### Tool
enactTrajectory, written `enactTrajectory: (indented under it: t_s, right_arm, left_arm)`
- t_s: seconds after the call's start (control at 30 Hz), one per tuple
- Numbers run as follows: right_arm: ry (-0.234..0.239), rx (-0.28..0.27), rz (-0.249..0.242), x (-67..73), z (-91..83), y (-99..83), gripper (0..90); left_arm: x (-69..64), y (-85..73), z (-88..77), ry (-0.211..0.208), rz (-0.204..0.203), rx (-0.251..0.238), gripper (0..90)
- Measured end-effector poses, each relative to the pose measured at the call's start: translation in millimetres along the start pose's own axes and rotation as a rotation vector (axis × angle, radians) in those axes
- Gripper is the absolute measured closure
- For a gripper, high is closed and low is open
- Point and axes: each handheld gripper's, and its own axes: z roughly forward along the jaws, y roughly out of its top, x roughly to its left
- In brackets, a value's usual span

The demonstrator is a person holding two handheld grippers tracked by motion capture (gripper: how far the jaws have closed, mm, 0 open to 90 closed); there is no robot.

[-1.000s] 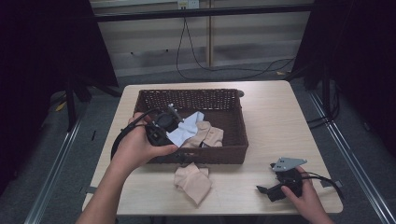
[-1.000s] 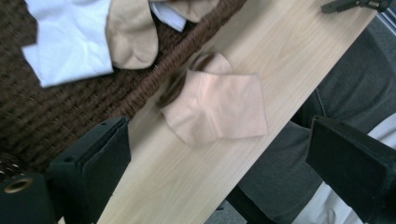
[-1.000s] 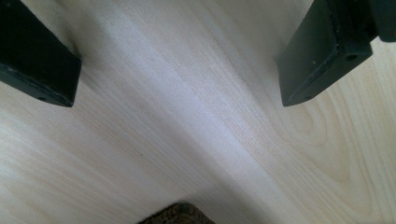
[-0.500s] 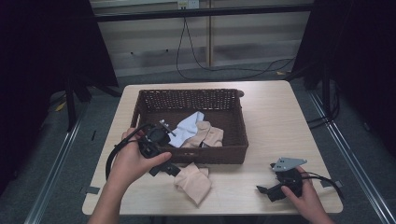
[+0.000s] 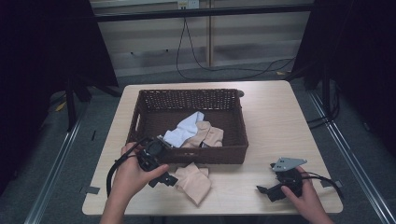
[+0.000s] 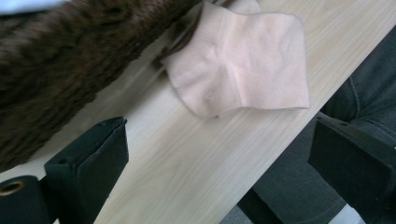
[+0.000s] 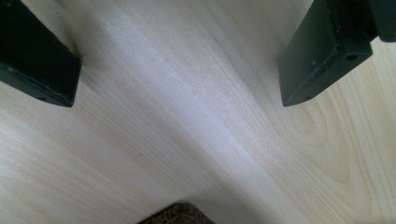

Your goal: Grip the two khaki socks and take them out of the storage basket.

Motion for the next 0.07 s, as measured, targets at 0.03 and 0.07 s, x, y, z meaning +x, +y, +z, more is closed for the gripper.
enactTrajectory:
  t_s: [0.03,0.07]
  right_arm:
    - [0.0,0.0,0.0,0.0,0.0,0.0,0.0]
    - [0.0,0.0,0.0,0.0,0.0,0.0,0.0]
  left_arm:
    - [0.0,-0.4,1.9,-0.004,0.004,0.003,4.6]
    - [-0.2,-0.6,3.9,-0.006,0.004,-0.001,4.7]
